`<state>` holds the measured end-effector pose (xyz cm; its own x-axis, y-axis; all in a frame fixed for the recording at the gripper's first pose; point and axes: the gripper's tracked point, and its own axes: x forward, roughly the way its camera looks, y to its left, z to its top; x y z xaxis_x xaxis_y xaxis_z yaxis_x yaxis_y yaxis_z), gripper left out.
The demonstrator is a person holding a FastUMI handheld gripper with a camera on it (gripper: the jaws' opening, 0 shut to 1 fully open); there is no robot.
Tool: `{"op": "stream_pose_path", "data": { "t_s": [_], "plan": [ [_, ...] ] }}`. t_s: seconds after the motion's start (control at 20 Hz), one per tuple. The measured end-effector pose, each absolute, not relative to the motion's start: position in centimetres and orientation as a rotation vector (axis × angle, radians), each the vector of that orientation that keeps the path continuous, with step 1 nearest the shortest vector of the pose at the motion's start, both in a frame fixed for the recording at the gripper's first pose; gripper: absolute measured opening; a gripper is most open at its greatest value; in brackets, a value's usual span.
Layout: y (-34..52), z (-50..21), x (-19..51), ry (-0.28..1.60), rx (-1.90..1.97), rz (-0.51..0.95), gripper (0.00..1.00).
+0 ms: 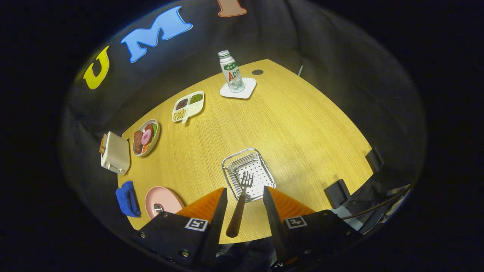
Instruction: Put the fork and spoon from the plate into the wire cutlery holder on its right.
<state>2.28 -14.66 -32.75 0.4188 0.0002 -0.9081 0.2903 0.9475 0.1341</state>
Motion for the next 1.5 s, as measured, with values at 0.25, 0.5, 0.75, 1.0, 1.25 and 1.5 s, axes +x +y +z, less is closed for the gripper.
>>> {"op": "stream_pose_path", "data": {
  "t_s": [0.25, 0.5, 0.75, 1.0, 1.25, 1.5],
  "plan": [
    [-11.6, -30.6, 2.7, 1.065, 0.300, -0.139, 0.59],
    [-5.8, -28.8, 3.0, 1.020, 0.284, -0.041, 0.59],
    [0.2, -28.3, 3.2, 1.006, 0.267, 0.050, 0.59],
    [6.5, -30.4, 2.6, 1.056, 0.213, 0.145, 0.59],
    [12.2, -34.7, 0.8, 1.152, 0.142, 0.235, 0.59],
    [15.5, -39.0, -1.4, 1.253, 0.083, 0.285, 0.59]
  ]
}}
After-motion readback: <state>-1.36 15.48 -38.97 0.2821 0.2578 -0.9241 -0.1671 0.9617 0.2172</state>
